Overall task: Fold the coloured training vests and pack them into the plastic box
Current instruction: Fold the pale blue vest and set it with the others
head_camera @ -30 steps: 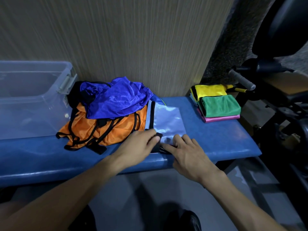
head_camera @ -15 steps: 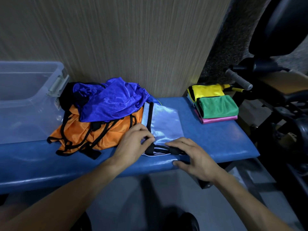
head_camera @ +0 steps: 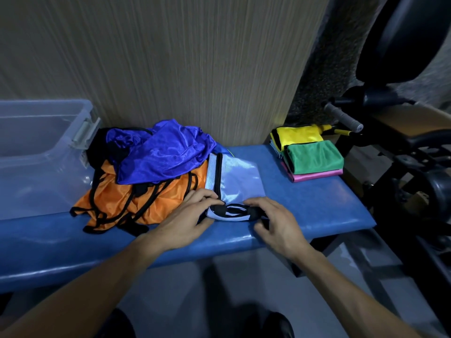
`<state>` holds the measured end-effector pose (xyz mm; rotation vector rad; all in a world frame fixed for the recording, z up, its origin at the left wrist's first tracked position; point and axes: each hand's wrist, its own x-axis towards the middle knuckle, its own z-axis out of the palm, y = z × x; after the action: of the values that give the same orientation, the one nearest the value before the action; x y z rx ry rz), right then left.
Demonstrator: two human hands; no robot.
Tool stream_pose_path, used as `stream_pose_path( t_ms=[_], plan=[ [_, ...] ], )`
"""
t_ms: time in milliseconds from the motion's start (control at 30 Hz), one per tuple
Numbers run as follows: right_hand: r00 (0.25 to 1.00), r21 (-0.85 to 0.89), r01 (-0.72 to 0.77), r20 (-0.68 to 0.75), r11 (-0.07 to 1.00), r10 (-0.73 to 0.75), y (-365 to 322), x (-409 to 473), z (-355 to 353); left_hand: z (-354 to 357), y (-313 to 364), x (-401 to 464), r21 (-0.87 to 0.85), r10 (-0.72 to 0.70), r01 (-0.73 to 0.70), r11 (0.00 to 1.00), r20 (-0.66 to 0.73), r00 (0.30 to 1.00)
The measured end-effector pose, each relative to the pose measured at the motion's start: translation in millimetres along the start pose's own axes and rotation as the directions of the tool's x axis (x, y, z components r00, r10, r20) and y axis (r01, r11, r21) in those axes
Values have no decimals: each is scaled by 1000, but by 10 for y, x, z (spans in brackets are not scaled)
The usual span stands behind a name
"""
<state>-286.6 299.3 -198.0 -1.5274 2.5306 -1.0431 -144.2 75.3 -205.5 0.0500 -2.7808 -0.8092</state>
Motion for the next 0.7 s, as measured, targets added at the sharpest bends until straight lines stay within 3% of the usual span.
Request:
stream_pose_path(
  t_ms=[200,300,400,500,700],
  plan=[
    [989,226,-144,-9,963,150,-66,-121,-348,34,186,-53,62,95,-88,994,-117,989],
    [970,311,-241,57,919,235,-24,-239,-506,82,292,-118,-52,83,-86,995,-68,994],
    [952,342,-307,114,888,285,20,-306,-516,147,356,-166,-161,-8,8,987,-5,1000],
    [945,378,-323,86,867,315,3,-267,-491,149,417,-145,-222,-194,176,959,-60,979],
    [929,364,-350,12,863,371,-19,41,-398,101,518,-1,-393,-398,315,864,-148,905]
  ],
)
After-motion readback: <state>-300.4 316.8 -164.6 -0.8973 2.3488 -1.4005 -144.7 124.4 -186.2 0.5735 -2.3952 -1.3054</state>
